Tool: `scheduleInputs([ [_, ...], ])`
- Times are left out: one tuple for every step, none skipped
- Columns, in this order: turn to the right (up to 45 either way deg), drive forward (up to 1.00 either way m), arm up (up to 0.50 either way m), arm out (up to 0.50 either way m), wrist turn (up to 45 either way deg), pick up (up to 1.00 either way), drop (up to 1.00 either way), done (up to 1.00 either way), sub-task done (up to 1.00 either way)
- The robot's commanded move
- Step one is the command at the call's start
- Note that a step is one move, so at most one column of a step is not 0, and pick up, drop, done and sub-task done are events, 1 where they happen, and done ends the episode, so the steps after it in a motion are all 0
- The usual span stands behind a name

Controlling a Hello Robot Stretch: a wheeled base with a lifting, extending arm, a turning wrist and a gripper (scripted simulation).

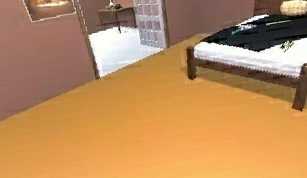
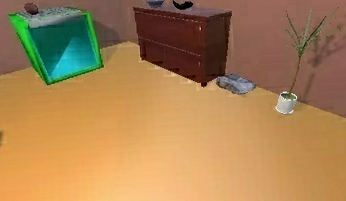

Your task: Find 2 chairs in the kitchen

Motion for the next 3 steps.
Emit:
scheduleInputs([
  [-12.0,0.00,0.00,0.00,0.0,0.00,0.00,0.00,0.00],
  [0.0,0.40,0.00,0.00,0.0,0.00,0.00,0.00,0.00],
  [6.0,0.00,0.00,0.00,0.0,0.00,0.00,0.00,0.00],
])
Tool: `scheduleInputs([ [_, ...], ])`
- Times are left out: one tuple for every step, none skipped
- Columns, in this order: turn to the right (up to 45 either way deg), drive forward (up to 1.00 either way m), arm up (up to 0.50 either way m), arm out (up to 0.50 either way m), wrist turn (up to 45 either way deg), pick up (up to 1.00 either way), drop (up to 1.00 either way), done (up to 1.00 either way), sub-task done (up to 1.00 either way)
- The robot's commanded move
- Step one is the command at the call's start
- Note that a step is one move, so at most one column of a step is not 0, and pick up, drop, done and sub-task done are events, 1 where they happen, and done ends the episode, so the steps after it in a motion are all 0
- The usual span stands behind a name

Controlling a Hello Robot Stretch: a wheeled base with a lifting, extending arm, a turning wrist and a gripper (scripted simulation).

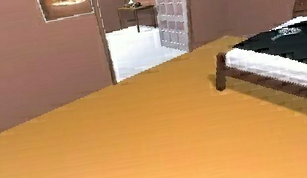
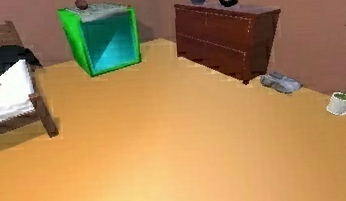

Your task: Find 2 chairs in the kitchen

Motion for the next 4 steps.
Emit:
scheduleInputs([
  [0.0,1.00,0.00,0.00,0.0,0.00,0.00,0.00,0.00],
  [0.0,1.00,0.00,0.00,0.0,0.00,0.00,0.00,0.00],
  [3.0,0.00,0.00,0.00,0.0,0.00,0.00,0.00,0.00],
  [0.0,1.00,0.00,0.00,0.0,0.00,0.00,0.00,0.00],
])
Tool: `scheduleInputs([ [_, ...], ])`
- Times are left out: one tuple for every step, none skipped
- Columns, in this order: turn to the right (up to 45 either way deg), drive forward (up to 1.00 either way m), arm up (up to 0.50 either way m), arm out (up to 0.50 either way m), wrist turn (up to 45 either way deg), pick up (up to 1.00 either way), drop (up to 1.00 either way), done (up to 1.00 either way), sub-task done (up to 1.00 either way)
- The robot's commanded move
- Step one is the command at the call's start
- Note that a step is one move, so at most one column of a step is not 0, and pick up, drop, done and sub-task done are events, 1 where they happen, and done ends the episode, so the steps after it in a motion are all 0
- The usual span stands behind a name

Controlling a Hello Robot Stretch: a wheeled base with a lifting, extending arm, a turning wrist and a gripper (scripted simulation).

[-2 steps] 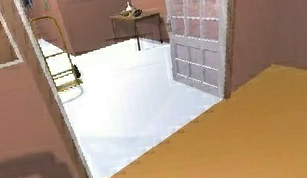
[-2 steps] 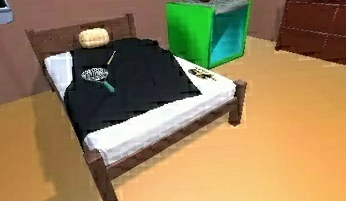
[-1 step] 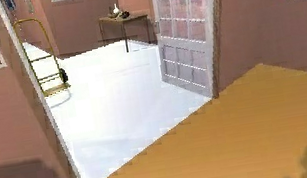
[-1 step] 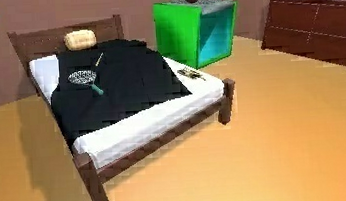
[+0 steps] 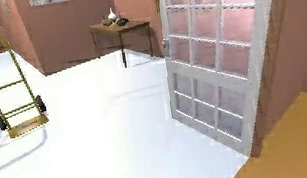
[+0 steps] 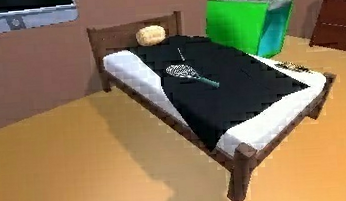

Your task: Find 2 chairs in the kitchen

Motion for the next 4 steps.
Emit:
scheduleInputs([
  [0.0,0.35,0.00,0.00,0.0,0.00,0.00,0.00,0.00],
  [-36.0,0.00,0.00,0.00,0.0,0.00,0.00,0.00,0.00],
  [0.0,1.00,0.00,0.00,0.0,0.00,0.00,0.00,0.00],
  [-6.0,0.00,0.00,0.00,0.0,0.00,0.00,0.00,0.00],
])
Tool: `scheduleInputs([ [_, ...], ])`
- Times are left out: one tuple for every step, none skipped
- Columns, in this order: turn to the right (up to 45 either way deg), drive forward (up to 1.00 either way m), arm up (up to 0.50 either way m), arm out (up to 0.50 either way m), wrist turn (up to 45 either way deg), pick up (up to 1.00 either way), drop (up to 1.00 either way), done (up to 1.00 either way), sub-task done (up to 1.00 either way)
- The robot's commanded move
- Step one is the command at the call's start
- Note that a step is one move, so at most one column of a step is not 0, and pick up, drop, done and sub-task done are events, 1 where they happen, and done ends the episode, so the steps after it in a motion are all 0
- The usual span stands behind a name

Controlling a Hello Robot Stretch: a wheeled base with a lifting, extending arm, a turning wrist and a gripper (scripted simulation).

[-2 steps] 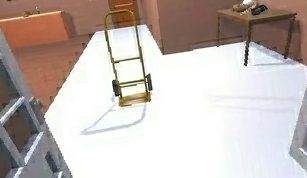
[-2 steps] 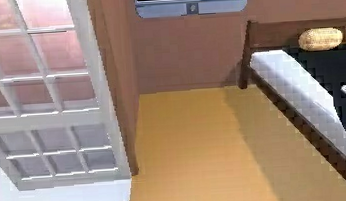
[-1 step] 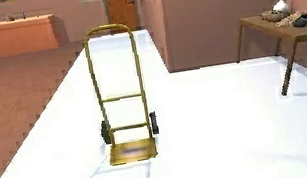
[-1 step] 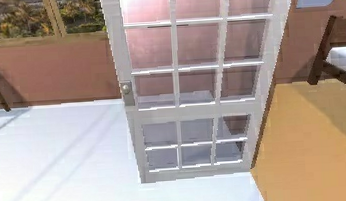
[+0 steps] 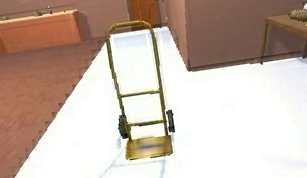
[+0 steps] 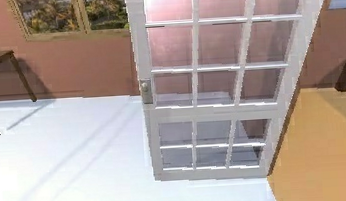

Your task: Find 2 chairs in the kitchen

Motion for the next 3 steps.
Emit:
scheduleInputs([
  [0.0,0.30,0.00,0.00,0.0,0.00,0.00,0.00,0.00],
  [-45.0,0.00,0.00,0.00,0.0,0.00,0.00,0.00,0.00],
  [-21.0,0.00,0.00,0.00,0.0,0.00,0.00,0.00,0.00],
])
